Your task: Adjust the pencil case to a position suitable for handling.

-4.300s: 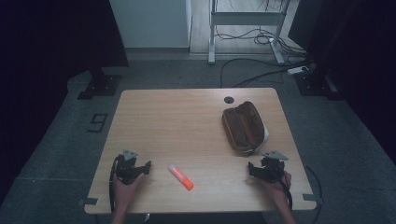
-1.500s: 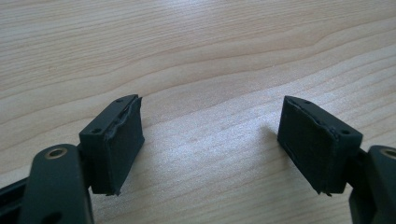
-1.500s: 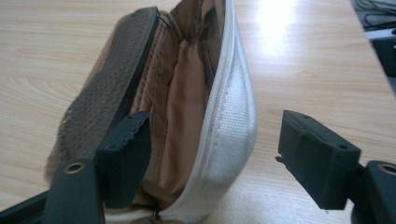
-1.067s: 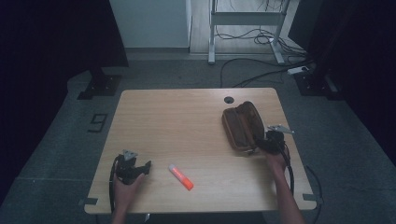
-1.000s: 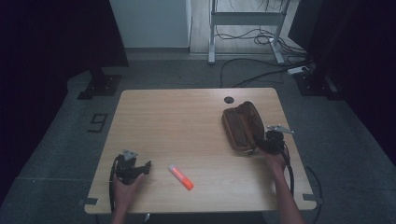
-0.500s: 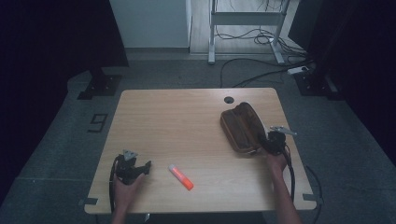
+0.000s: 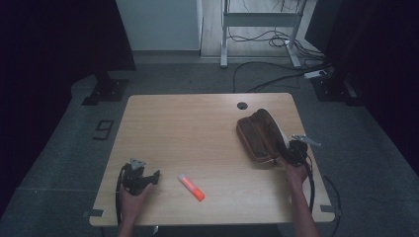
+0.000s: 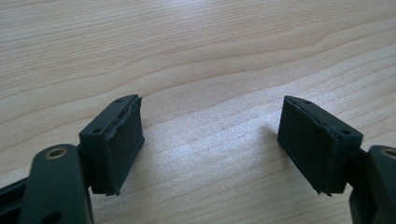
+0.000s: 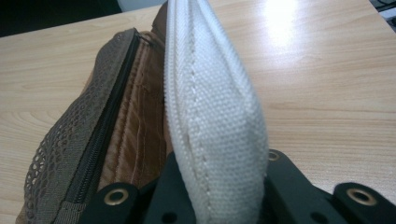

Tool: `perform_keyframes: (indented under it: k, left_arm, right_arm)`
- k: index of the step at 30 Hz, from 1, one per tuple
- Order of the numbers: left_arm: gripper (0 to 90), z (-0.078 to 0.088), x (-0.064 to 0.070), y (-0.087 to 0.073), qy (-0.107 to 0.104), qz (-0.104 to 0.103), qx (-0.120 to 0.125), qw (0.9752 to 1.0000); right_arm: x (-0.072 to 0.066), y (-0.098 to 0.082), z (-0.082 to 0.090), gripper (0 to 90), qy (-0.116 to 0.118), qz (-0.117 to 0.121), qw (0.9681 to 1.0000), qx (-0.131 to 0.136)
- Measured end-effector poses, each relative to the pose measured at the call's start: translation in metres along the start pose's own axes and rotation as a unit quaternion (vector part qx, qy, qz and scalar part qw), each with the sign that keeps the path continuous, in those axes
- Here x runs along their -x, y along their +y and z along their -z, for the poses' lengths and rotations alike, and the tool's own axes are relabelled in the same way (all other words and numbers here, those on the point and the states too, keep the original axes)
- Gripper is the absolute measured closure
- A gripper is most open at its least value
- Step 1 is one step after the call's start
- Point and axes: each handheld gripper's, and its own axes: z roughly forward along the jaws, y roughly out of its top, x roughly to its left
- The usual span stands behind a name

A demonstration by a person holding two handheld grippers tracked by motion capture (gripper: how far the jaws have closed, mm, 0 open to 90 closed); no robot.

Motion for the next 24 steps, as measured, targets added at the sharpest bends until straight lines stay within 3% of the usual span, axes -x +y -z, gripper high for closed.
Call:
perform_keyframes:
  k: [16,24]
  left_arm:
    - [22.1,0.0,0.0,0.0,0.0,0.0,0.0,1.0]
    - [22.1,0.0,0.0,0.0,0.0,0.0,0.0,1.0]
  right_arm:
    - [-0.006,0.007,0.018,83.1,0.036,0.002,0.9988,0.033]
    - [-0.009,0.01,0.023,83.1,0.047,0.006,0.9982,0.038]
